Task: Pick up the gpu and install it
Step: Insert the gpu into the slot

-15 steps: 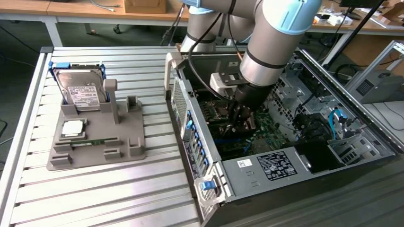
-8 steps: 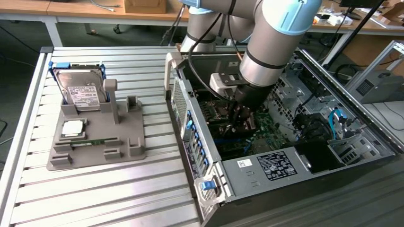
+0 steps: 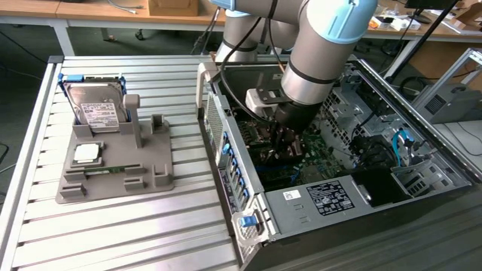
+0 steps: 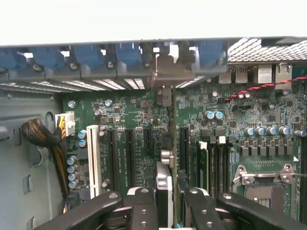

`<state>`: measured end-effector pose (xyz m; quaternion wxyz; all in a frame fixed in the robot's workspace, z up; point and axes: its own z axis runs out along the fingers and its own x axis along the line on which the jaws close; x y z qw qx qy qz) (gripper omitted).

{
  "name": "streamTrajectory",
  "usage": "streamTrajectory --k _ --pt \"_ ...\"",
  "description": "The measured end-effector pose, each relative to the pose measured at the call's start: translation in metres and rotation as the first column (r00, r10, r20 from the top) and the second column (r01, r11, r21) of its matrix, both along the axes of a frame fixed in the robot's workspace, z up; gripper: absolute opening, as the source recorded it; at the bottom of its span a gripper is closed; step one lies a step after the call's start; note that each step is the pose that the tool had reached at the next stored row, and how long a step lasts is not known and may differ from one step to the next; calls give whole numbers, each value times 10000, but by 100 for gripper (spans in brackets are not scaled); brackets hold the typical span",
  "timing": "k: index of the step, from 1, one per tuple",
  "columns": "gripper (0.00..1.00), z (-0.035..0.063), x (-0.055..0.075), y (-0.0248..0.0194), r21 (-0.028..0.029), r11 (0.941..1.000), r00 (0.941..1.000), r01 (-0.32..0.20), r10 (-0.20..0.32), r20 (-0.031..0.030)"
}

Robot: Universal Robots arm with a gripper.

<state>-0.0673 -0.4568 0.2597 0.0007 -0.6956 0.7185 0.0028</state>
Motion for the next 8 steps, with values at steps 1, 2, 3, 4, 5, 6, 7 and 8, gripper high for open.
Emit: streamTrajectory --k 1,2,3,4,5,6,7,8 --pt "27 0 -3 0 0 10000 10000 1 -1 2" --pt "27 2 -3 0 1 10000 10000 1 -1 4" --pt "27 15 -4 0 5 10000 10000 4 -4 8" --pt "27 28 -4 0 4 10000 10000 6 -6 7" --pt "27 44 -4 0 -1 10000 10000 6 -6 5" --pt "27 51 -4 0 2 10000 10000 7 -7 7" --pt "27 51 -4 0 3 10000 10000 7 -7 7" --pt "27 51 -4 0 7 10000 10000 7 -7 6"
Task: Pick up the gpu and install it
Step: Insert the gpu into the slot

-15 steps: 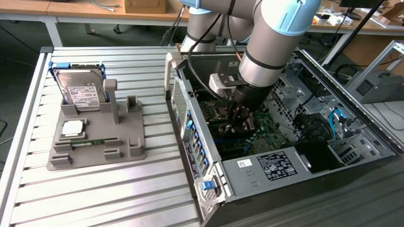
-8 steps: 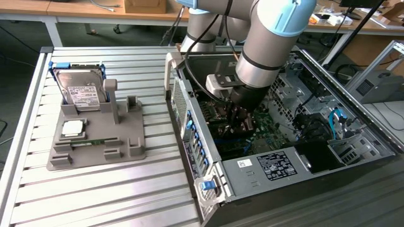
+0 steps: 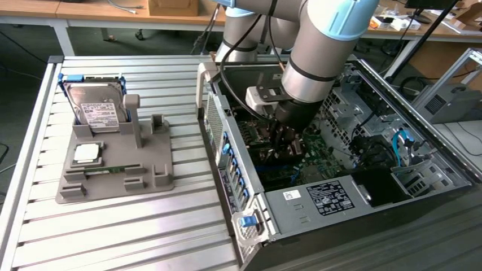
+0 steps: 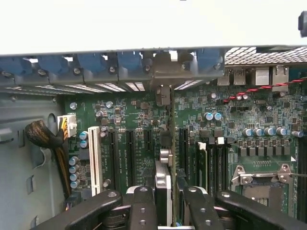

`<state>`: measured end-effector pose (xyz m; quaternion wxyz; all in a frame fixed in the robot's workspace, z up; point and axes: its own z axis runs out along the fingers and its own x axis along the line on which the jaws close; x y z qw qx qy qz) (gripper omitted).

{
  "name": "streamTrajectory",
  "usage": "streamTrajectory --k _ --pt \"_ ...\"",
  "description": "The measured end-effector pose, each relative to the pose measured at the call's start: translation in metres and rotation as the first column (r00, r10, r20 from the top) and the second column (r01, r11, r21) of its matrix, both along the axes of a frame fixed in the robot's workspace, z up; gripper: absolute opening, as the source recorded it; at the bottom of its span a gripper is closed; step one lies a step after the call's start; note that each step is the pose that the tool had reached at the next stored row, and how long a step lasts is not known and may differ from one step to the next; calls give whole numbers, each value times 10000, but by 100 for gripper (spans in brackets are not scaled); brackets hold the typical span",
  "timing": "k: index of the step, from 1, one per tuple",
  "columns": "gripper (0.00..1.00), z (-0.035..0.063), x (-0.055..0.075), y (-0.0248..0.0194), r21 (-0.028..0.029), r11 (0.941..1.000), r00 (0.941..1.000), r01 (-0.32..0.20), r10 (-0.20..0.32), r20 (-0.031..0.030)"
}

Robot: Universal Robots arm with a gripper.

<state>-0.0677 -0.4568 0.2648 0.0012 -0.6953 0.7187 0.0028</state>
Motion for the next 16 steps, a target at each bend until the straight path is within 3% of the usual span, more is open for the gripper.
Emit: streamTrajectory --k 4,16 --pt "27 -14 -3 4 78 10000 10000 2 -2 0" --pt "27 -50 -34 5 88 10000 10000 2 -2 -1"
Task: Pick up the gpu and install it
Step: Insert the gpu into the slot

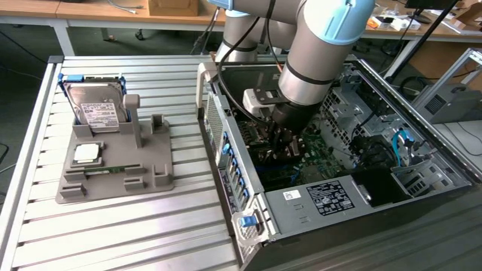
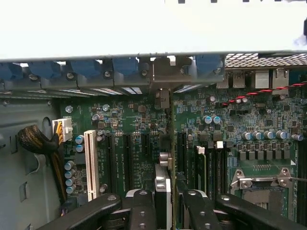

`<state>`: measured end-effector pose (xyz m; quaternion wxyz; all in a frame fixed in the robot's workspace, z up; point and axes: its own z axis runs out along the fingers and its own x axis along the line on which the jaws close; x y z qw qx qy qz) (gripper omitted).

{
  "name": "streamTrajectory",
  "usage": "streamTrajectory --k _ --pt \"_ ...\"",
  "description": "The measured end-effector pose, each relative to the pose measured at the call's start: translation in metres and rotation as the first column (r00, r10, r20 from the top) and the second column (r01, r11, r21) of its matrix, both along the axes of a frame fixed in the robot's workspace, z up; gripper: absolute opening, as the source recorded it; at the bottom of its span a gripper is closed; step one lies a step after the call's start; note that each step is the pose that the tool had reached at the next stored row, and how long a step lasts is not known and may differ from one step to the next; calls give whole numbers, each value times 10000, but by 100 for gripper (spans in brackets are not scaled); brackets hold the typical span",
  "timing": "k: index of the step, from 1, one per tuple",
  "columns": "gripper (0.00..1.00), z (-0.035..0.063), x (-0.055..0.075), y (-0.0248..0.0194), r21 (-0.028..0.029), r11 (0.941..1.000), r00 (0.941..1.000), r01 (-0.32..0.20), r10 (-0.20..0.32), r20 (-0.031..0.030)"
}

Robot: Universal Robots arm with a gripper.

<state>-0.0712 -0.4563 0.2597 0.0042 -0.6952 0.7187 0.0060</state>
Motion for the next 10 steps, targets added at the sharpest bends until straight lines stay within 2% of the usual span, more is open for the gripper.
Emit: streamTrajectory --k 10 --pt "27 -33 1 -1 -35 10000 10000 0 0 -3"
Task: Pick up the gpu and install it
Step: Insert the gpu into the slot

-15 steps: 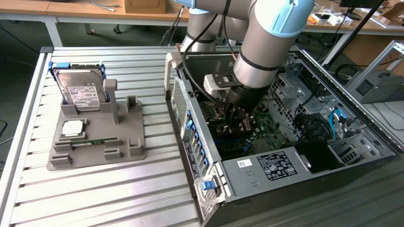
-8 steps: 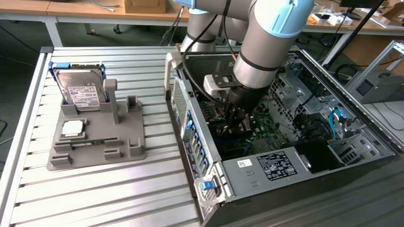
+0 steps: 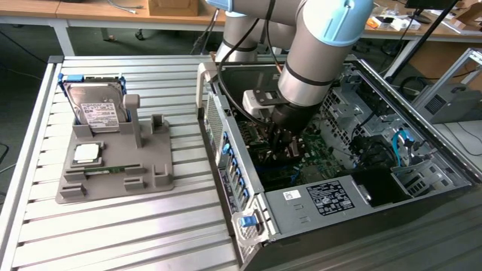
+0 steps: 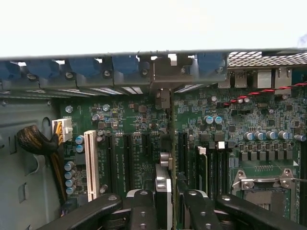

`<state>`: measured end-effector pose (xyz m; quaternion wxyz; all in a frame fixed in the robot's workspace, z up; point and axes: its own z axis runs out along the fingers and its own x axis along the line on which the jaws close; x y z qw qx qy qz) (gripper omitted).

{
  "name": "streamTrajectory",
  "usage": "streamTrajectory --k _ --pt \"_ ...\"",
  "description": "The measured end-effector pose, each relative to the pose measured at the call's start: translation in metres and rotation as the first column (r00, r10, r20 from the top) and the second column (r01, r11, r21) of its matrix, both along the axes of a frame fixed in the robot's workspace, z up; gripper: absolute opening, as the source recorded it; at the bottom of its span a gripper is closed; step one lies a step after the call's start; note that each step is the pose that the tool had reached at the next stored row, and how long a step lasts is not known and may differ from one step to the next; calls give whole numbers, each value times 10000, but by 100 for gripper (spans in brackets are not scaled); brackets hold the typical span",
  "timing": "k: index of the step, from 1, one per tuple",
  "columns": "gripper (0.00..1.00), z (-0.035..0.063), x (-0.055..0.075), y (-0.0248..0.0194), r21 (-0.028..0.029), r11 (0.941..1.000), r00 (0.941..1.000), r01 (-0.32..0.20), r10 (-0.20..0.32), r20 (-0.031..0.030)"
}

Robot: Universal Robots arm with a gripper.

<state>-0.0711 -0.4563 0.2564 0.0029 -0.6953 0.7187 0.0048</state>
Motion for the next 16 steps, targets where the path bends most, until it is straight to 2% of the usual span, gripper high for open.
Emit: streamTrajectory --k 8,16 --pt "27 -25 0 1 3 10000 10000 0 0 3" --pt "27 10 0 1 4 10000 10000 0 0 4"
